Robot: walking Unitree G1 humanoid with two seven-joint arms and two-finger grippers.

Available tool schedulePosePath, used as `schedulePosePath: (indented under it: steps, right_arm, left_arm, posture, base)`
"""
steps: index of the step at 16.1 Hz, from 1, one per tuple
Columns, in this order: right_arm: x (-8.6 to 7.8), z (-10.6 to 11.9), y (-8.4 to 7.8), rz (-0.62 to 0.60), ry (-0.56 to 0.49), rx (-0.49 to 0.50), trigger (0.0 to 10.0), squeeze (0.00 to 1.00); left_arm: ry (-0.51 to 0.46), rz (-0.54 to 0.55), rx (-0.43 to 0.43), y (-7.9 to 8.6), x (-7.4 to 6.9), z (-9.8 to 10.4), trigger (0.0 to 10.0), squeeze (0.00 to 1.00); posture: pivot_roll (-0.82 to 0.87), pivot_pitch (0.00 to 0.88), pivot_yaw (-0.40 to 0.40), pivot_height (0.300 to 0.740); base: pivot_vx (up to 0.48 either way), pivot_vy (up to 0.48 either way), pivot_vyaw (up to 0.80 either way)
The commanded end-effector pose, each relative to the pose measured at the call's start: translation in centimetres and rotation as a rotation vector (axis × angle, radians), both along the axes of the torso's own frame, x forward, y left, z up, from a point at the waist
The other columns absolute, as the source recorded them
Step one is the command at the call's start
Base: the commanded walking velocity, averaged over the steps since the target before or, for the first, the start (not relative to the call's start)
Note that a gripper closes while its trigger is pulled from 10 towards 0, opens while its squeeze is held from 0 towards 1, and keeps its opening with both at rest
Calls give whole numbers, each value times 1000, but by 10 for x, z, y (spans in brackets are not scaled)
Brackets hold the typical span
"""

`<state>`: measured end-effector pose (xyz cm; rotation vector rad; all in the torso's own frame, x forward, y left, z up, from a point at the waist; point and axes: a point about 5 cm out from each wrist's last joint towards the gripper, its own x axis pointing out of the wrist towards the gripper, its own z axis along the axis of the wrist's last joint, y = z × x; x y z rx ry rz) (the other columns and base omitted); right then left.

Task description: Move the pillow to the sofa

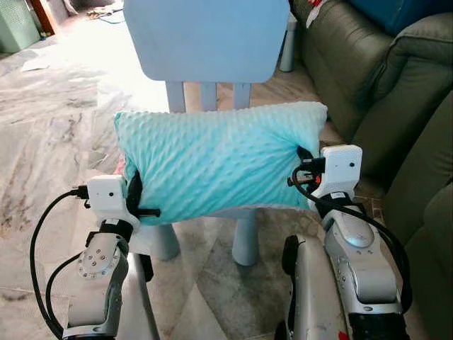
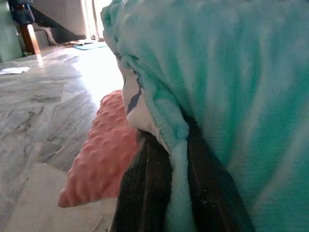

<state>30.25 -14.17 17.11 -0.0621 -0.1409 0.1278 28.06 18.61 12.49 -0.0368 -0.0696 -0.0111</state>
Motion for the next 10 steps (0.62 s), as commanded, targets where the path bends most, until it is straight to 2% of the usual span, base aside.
schedulePosePath:
  steps: [1,10]
  right_arm:
    - [-2,13,-4,-16,-51,16,10000,0]
    - [-2,14,-4,-1,-46,17,10000,0]
  left_arm:
    - [-4,-8,14,2,0,3,10000,0]
    - [12,-26,-21,-6,1,-1,10000,0]
  posture:
    - [-157,0,28,425]
    - [-164,0,19,525]
  base:
    - [0,0,0]
    - [0,0,0]
